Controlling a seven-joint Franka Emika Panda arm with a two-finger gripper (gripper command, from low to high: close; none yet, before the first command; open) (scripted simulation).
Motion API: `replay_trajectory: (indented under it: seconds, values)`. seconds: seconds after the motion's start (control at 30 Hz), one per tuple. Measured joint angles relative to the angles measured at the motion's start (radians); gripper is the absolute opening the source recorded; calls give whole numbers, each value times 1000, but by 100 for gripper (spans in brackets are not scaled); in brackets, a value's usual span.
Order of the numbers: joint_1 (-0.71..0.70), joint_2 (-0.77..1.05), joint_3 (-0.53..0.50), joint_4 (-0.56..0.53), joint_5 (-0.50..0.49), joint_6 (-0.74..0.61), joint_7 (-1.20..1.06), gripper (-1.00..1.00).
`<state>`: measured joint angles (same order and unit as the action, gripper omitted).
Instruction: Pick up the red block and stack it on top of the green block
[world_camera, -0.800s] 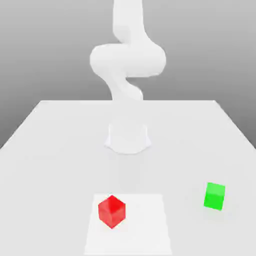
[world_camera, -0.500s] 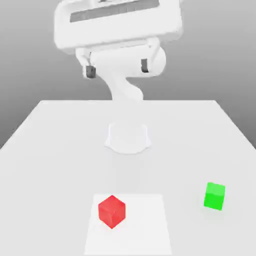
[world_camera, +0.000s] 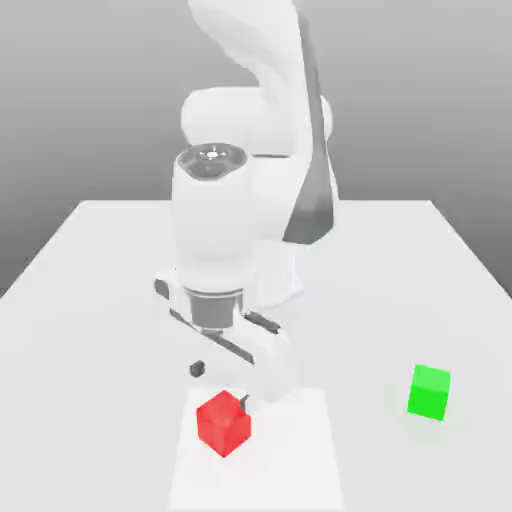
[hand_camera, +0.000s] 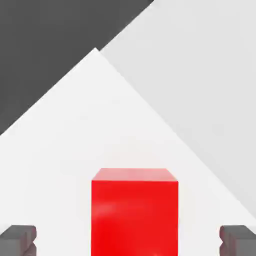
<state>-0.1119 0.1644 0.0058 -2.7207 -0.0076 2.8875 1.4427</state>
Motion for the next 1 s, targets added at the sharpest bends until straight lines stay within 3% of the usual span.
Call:
replay_trajectory:
  seconds: [0.07,0.1,0.33,0.53,1.0]
  values:
    - [1,72,-1,9,-1,61,2,0]
    - [1,94,-1,12,0,80,2,-100]
    - [0,93,-1,12,-3,80,5,-100]
    - [-1,-99,3,-16,4,-84,0,-100]
    - [303,-189,146,-5,66,-179,311,-100]
